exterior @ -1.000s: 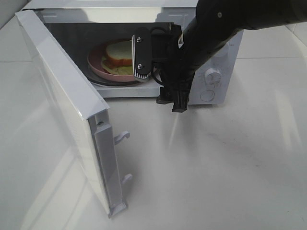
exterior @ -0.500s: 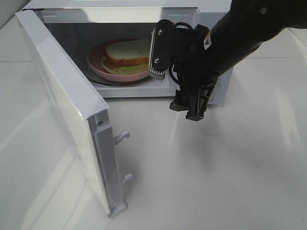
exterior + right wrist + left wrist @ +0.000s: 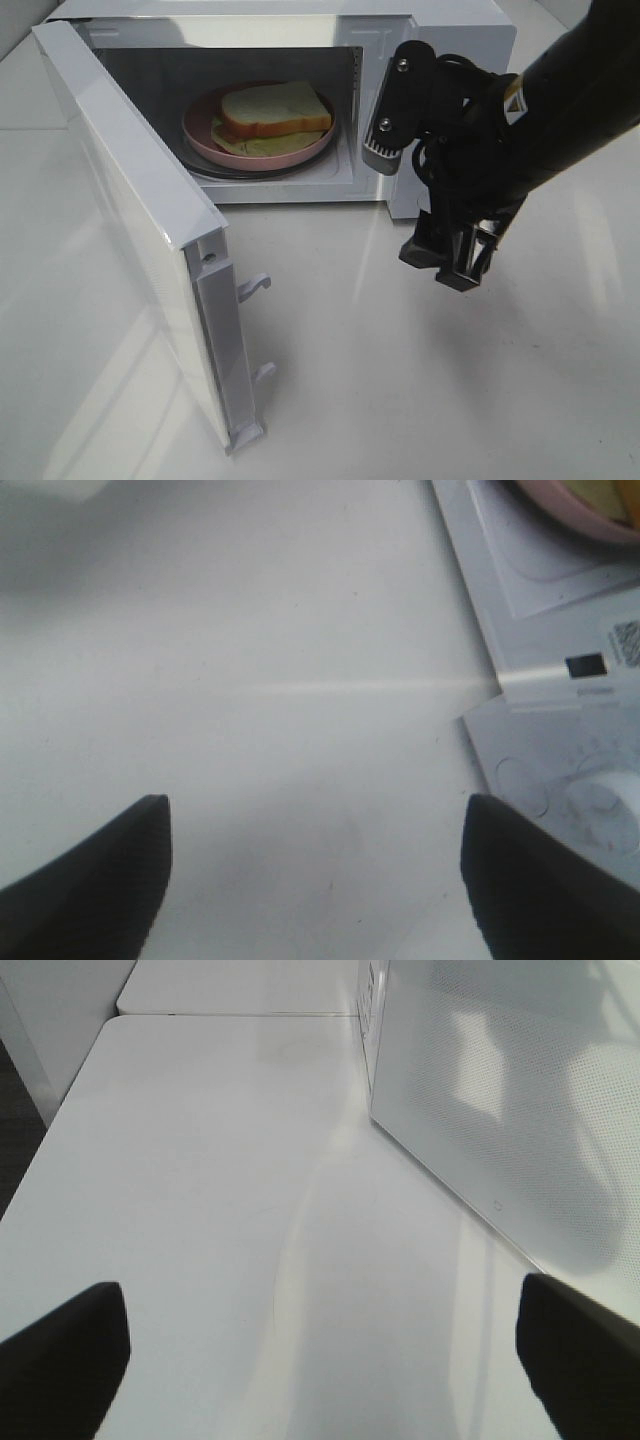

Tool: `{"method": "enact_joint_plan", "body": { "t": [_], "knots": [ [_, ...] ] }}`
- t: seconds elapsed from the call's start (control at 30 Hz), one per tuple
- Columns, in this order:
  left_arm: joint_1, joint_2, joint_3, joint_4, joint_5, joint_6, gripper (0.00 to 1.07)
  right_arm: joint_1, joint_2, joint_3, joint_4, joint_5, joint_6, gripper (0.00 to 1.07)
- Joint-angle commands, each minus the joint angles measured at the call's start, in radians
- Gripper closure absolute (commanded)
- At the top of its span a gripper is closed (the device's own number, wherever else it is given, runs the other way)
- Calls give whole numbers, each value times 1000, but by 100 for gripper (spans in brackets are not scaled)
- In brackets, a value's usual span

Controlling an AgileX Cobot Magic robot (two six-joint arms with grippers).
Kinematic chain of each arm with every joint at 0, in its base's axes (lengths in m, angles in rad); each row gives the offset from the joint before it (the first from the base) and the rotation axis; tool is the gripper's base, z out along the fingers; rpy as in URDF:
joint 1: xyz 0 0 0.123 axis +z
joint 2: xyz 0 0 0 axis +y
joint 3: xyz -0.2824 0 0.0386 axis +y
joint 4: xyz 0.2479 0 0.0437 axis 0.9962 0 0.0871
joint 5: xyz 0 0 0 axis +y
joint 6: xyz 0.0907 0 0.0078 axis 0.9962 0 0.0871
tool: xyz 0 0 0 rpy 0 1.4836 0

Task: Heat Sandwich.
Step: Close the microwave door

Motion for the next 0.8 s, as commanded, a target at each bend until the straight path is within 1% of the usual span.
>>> {"method": "enact_joint_plan", "body": {
  "t": [0.03, 0.1, 0.2, 0.27, 0.3, 0.43, 0.47, 0.53, 0.57, 0.8],
  "knots": [
    [5, -27, 2, -3, -8, -1, 5, -3, -58, 40, 3, 49, 73, 31],
    [5, -27, 2, -3, -8, -1, 5, -3, -126, 72, 3, 93, 167, 31],
    [5, -27, 2, -3, -8, -1, 5, -3, -172, 90, 3, 119, 215, 31],
    [5, -27, 2, -3, -8, -1, 5, -3, -245, 116, 3, 154, 277, 31],
    [5, -27, 2, -3, -8, -1, 5, -3, -245, 116, 3, 154, 277, 31],
    [5, -27, 2, -3, -8, -1, 5, -3, -361, 149, 2, 208, 371, 31],
    [5, -27, 2, -3, -8, -1, 5, -3, -361, 149, 2, 208, 371, 31],
    [5, -27, 2, -3, -8, -1, 5, -3, -401, 157, 2, 241, 408, 31],
    [5, -27, 2, -3, -8, -1, 5, -3, -447, 163, 2, 287, 445, 31],
    [5, -27, 2, -3, -8, -1, 5, -3, -577, 163, 2, 410, 558, 31]
  ]
}}
